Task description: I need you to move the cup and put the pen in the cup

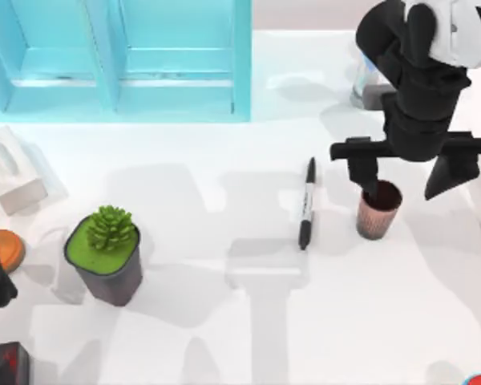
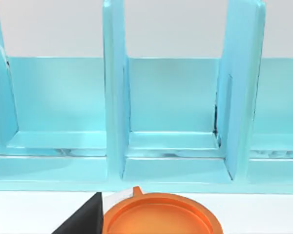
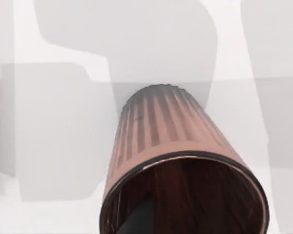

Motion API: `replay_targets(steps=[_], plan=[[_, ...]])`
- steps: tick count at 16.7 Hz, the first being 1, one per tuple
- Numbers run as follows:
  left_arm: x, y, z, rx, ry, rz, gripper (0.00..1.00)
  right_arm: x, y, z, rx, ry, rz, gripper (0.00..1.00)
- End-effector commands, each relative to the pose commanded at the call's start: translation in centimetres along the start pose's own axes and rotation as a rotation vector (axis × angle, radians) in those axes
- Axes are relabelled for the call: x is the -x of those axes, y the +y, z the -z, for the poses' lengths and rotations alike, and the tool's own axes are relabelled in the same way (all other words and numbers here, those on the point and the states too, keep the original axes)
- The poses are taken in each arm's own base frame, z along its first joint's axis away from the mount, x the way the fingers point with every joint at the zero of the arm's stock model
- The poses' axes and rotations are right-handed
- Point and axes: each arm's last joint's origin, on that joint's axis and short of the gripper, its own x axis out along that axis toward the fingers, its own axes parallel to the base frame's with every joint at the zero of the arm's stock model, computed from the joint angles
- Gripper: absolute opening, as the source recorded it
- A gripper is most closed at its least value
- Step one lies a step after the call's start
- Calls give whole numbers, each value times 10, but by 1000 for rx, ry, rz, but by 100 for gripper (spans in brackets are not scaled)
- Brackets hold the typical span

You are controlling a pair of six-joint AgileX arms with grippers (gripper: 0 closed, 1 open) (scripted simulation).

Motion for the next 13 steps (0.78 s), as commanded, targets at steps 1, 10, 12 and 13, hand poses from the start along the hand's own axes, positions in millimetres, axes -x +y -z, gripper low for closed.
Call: replay_targets(steps=[1, 10, 12, 13], plan=[[0, 0, 0, 0, 0, 0, 100, 0, 0, 0, 0, 0, 0, 100], [0, 0, 0, 0, 0, 0, 100, 0, -1, -1, -2, 1, 1, 100], [0, 0, 0, 0, 0, 0, 100, 5, 0, -3, -1, 9, 4, 100], [0, 0, 0, 0, 0, 0, 100, 10, 1, -5, 0, 14, 7, 100]])
